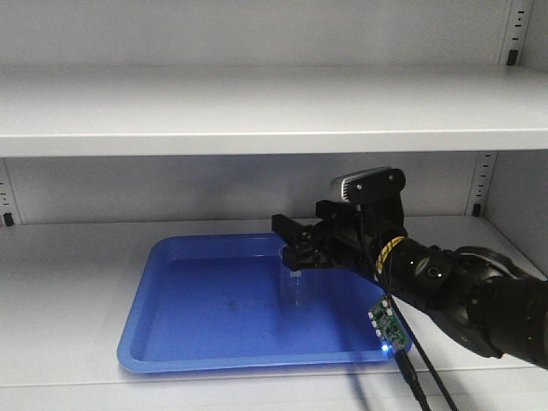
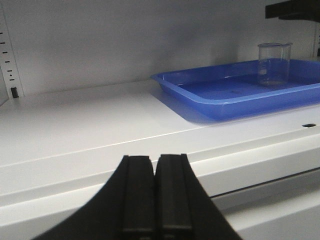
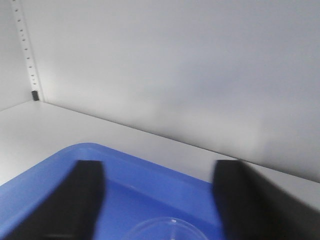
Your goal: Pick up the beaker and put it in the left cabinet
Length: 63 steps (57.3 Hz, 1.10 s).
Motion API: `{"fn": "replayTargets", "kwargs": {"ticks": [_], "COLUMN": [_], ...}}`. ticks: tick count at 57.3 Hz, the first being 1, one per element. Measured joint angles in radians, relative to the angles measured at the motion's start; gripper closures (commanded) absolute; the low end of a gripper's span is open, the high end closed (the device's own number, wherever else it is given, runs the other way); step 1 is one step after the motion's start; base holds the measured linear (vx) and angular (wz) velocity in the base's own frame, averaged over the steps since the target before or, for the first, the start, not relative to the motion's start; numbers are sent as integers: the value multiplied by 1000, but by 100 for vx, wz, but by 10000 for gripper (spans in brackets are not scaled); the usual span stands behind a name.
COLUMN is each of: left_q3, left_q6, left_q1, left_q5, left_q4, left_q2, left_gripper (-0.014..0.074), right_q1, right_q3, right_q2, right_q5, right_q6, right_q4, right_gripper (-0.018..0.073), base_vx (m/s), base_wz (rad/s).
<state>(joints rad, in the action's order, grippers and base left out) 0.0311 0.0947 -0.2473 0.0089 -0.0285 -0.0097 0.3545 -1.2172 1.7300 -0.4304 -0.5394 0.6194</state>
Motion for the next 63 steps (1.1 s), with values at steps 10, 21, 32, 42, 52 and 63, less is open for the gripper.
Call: {"fn": "replayTargets", "kwargs": {"ticks": [10, 21, 32, 42, 52, 63], "left_q3": [0, 0, 0, 0, 0, 0], "left_q6": [0, 0, 0, 0, 0, 0], "left_q1": [0, 0, 0, 0, 0, 0], "left_q5": [0, 0, 0, 0, 0, 0], "left_q4": [0, 0, 0, 0, 0, 0], "left_q2": [0, 0, 0, 0, 0, 0], "left_gripper": [596, 596, 596, 596, 596, 596], "right_q1": [0, 0, 0, 0, 0, 0], "right_q3": [79, 287, 545, 754, 908, 998], "right_q2": [-82, -255, -566, -901, -1252, -1644], "right_q5": [90, 101, 122, 176, 191, 193], "right_q6": [-10, -18, -28, -28, -28, -28], "right_q4": [-1, -1, -1, -1, -4, -4], "right_gripper": [574, 568, 568, 568, 568, 568], "base_vx": [0, 0, 0, 0, 0, 0], "base_wz": [0, 0, 0, 0, 0, 0]}}
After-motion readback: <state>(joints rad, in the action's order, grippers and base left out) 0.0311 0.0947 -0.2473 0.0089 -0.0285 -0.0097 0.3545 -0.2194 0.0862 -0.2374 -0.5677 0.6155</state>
